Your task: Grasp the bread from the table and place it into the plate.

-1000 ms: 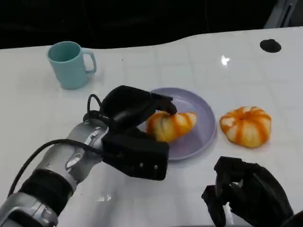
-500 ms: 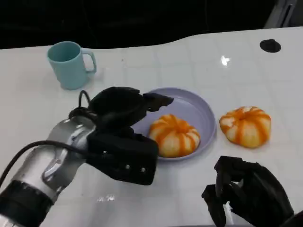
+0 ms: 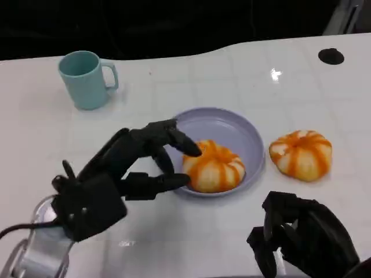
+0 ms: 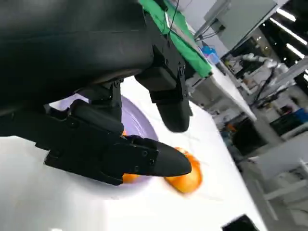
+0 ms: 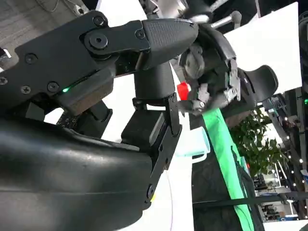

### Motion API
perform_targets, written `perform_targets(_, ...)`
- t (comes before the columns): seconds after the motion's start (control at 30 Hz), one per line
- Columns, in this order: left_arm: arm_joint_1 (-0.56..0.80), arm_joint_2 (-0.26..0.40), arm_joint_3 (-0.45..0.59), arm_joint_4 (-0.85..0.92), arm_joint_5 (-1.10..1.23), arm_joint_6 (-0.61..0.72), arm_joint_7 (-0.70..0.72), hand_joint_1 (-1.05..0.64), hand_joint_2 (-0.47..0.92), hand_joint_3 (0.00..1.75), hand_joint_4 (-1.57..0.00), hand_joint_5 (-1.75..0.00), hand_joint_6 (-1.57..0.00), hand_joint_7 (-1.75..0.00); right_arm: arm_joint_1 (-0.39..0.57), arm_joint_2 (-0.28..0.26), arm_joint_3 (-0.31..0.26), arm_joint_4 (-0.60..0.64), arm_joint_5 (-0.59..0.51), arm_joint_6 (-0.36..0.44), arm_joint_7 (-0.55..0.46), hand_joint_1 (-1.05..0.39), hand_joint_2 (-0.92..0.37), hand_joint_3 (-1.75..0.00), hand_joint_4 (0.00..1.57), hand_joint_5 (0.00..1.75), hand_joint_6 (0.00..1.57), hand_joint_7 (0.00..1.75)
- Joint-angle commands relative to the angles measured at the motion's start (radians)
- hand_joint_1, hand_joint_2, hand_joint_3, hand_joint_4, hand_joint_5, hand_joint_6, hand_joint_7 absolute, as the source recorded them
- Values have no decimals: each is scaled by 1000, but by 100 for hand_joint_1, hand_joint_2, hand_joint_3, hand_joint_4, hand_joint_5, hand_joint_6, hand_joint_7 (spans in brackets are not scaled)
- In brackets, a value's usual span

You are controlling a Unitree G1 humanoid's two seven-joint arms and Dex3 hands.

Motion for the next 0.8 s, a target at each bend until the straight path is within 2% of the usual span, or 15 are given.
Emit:
perform_targets(0.03, 87, -12, 48, -89, -134, 64, -57, -63, 92, 28, -59, -175, -41, -170, 8, -14, -7, -21, 7, 13, -6, -95, -72, -48, 121, 161, 104, 148)
perform_targets(0.17, 180, -52, 73, -172, -252, 144, -78, -64, 92, 27, -68, -175, -50, -174, 11, -14, -9, -27, 8, 17, -4, -95, -71, -48, 121, 162, 104, 147)
perform_targets(0.37, 309, -118, 80, -288, -404, 281, -93, -59, 92, 39, -77, -175, -59, -175, 12, -15, -9, -32, 9, 22, -4, -96, -71, -47, 121, 162, 105, 147)
perform_targets(0.43, 350, -132, 78, -324, -446, 321, -101, -59, 92, 39, -85, -175, -64, -175, 13, -14, -8, -32, 7, 15, -3, -96, -72, -46, 122, 162, 105, 147)
perform_targets(0.63, 437, -156, 80, -381, -522, 416, -120, -63, 92, 36, -92, -175, -70, -175, 16, -16, -8, -37, 7, 15, -2, -96, -72, -46, 122, 160, 104, 147)
perform_targets(0.8, 458, -165, 95, -387, -558, 456, -137, -61, 92, 35, -95, -175, -72, -175, 15, -17, -11, -36, 6, 13, -3, -96, -72, -47, 122, 161, 105, 148)
